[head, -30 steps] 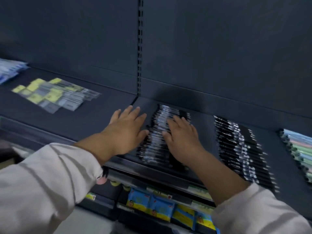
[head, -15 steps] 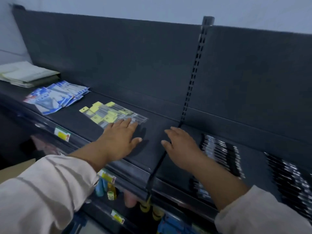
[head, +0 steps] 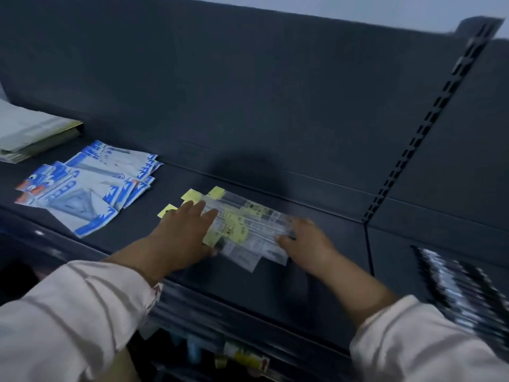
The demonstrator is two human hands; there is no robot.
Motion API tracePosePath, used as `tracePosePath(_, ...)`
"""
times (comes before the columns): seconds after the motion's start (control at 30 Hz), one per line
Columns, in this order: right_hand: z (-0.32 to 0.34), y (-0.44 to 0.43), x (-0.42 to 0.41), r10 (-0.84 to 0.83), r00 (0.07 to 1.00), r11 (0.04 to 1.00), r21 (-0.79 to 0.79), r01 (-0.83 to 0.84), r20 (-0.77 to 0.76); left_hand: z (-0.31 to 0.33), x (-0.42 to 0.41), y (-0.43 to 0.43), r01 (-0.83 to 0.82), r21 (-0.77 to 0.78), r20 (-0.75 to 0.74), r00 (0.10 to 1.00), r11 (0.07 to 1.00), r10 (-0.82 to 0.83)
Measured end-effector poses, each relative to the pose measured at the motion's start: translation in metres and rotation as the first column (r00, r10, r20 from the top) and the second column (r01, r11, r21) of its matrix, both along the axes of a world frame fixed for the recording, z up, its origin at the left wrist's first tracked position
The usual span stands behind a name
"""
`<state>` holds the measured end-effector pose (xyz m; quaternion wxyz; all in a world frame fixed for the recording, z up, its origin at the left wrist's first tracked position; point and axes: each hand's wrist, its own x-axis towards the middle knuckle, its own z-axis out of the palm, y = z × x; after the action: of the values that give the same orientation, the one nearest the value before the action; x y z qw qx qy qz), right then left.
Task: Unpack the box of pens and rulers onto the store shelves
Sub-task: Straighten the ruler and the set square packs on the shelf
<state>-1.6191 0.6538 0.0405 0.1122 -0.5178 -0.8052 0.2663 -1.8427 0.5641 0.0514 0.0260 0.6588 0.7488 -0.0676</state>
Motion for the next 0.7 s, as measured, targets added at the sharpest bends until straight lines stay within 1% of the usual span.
tracePosePath(0.07,-0.005,0.010,0.000,-0.055,0.998,0.997,-0.055,0.058,0.043,-0.006,-0.012,0.011,0.041,-0.005,0.026,0.999,0.999,-0.041)
tracePosePath(0.13,-0.011,0.021,0.001,-0.072,0.992,0.993,-0.085,0.081,0.104,-0.013,-0.019,0.021,0.068,-0.016,0.054,0.996,0.998,-0.067)
tracePosePath(0.2,-0.015,0.031,0.001,-0.077,0.989,0.989,-0.112,0.092,0.130,-0.020,-0.022,0.030,0.090,-0.037,0.067,0.994,0.995,-0.087)
tracePosePath(0.4,-0.018,0.044,-0.006,-0.051,0.991,0.981,-0.180,0.073,0.124,-0.040,-0.021,0.051,0.125,-0.051,0.086,0.989,0.991,-0.120)
tracePosePath(0.47,-0.019,0.045,-0.010,-0.049,0.990,0.983,-0.171,0.071,0.130,-0.044,-0.020,0.056,0.139,-0.041,0.103,0.986,0.990,-0.134)
tracePosePath(0.6,-0.019,0.041,-0.017,-0.035,0.996,0.984,-0.171,0.049,0.083,-0.046,-0.012,0.064,0.164,-0.008,0.150,0.975,0.986,-0.161)
tracePosePath(0.7,-0.014,0.036,-0.024,-0.016,0.995,0.983,-0.179,0.033,0.098,-0.045,-0.005,0.066,0.159,0.015,0.165,0.973,0.987,-0.159)
